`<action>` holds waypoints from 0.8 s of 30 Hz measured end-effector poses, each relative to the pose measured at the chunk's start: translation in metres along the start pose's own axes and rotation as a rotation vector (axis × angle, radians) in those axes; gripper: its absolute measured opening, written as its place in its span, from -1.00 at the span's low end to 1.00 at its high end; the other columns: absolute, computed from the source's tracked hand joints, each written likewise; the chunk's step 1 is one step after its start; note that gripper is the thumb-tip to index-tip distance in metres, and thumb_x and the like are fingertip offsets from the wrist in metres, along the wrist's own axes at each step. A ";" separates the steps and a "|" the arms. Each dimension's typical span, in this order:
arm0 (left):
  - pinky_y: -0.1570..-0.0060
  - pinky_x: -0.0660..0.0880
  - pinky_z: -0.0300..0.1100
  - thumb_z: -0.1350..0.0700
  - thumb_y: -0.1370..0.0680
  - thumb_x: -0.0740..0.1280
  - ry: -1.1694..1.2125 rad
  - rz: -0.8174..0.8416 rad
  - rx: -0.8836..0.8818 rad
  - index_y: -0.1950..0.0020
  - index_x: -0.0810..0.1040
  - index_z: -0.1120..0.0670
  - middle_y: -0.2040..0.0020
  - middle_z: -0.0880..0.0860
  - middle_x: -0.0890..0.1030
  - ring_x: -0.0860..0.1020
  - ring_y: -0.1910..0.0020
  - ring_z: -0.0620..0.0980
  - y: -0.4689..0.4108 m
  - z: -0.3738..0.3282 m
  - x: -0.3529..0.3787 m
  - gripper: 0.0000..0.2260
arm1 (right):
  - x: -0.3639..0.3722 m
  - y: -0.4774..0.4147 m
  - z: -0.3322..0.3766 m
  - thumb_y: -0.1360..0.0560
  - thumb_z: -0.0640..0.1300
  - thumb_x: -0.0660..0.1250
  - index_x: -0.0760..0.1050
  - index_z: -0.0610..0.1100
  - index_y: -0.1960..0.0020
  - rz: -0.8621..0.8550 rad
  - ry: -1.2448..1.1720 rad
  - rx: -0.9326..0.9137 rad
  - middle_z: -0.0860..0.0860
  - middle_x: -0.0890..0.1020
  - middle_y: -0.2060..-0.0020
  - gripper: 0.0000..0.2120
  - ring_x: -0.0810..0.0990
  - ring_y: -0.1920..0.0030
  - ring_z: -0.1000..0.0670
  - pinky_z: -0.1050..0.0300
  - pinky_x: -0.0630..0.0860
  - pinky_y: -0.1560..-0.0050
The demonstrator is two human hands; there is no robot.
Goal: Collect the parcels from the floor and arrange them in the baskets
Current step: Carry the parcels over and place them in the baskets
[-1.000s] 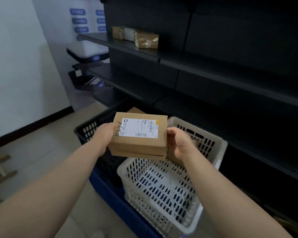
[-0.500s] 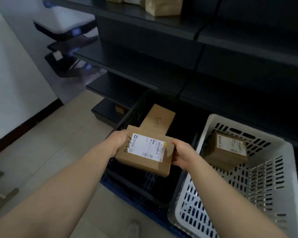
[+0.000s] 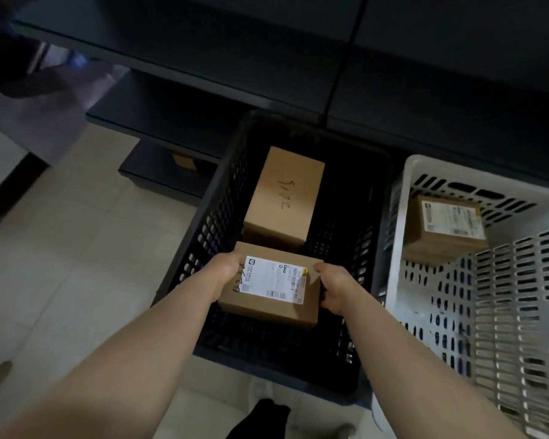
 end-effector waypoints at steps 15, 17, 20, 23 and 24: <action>0.12 0.39 -0.12 0.08 -0.59 0.20 -0.085 -0.064 0.207 0.12 0.49 0.11 0.10 0.11 0.53 0.48 0.15 0.05 0.026 -0.024 0.019 -0.84 | -0.010 0.036 0.015 -0.63 -0.19 0.16 0.33 -0.41 -0.39 0.004 -0.025 -0.136 -0.35 0.39 -0.37 -0.60 0.36 -0.39 -0.32 -0.18 0.30 -0.42; -0.01 0.48 -0.10 0.11 -0.60 0.21 -0.019 -0.022 0.267 0.03 0.50 0.10 0.05 0.07 0.58 0.55 0.07 0.04 0.049 -0.036 0.032 -0.89 | -0.024 0.056 0.025 -0.62 -0.22 0.16 0.21 -0.44 -0.42 0.009 -0.053 -0.221 -0.39 0.28 -0.39 -0.55 0.25 -0.41 -0.37 -0.27 0.23 -0.43; -0.11 0.54 -0.03 0.14 -0.61 0.22 0.060 0.030 0.353 -0.05 0.52 0.13 0.04 0.07 0.61 0.60 0.05 0.02 0.086 -0.054 0.059 -0.88 | -0.058 0.087 0.032 -0.63 -0.22 0.19 0.27 -0.37 -0.46 -0.014 -0.130 -0.347 -0.35 0.45 -0.32 -0.55 0.44 -0.34 -0.30 -0.15 0.35 -0.41; 0.08 0.55 -0.13 0.14 -0.61 0.21 0.056 0.045 0.440 0.02 0.51 0.10 0.09 0.06 0.59 0.57 0.18 -0.03 0.128 -0.068 0.092 -0.89 | -0.102 0.120 0.029 -0.63 -0.19 0.22 0.38 -0.27 -0.41 -0.024 -0.238 -0.428 -0.15 0.56 -0.24 -0.63 0.56 -0.23 -0.09 0.01 0.46 -0.33; 0.15 0.54 -0.17 0.15 -0.62 0.21 0.047 0.058 0.470 0.05 0.50 0.09 0.11 0.05 0.58 0.56 0.20 -0.04 0.143 -0.070 0.105 -0.90 | -0.120 0.130 0.025 -0.63 -0.18 0.22 0.41 -0.26 -0.39 -0.044 -0.263 -0.447 -0.13 0.58 -0.20 -0.65 0.59 -0.18 -0.05 0.04 0.49 -0.28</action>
Point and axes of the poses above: each hand's wrist, its own y-axis away from the middle knuckle, its own x-axis out of the palm, z = x × y, the point moved 4 cm from there along -y, towards the middle knuckle
